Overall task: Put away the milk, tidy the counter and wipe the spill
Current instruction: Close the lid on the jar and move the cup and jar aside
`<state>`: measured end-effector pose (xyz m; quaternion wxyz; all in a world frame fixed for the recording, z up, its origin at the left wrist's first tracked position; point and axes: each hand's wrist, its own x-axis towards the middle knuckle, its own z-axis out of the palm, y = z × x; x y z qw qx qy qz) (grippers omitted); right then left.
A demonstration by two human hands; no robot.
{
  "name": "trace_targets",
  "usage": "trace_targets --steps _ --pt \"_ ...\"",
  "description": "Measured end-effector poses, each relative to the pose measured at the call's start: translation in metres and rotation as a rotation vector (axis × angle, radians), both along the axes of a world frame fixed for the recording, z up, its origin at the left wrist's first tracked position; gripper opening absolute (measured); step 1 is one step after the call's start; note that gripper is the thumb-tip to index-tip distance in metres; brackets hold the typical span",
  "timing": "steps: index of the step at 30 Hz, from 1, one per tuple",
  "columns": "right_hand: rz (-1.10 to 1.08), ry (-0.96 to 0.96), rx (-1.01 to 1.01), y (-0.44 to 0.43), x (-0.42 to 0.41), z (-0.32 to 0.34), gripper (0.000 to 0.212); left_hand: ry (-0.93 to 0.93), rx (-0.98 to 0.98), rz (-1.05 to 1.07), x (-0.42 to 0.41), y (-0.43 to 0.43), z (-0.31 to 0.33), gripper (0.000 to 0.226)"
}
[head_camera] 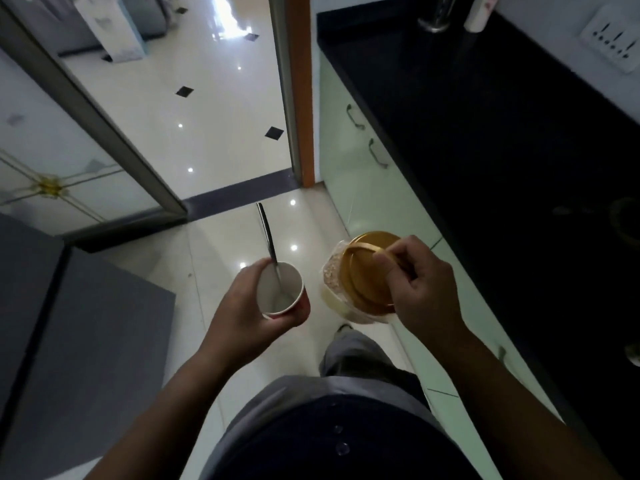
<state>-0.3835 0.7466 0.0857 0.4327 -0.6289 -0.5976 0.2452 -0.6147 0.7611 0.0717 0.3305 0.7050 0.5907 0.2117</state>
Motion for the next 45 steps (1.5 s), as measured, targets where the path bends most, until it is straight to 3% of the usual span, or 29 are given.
trace_targets --steps 10,16,24,34,45 --pt "-0.15 0.014 -0.005 0.209 0.056 0.003 0.018 -0.006 -0.014 -0.087 0.058 0.245 -0.004 0.083" --pt "-0.192 0.052 0.151 0.327 0.101 0.033 0.019 0.008 0.06 -0.193 0.121 0.388 0.022 0.084" --pt "-0.463 0.069 0.111 0.432 0.167 0.042 0.015 -0.068 0.061 -0.39 0.2 0.51 0.025 0.073" --pt "-0.808 -0.042 -0.022 0.54 0.229 0.031 0.011 -0.11 -0.025 -0.849 0.306 0.681 0.026 0.043" --pt "-1.021 -0.209 -0.022 0.669 0.316 0.029 0.006 -0.121 -0.069 -1.047 0.394 0.827 0.002 0.054"
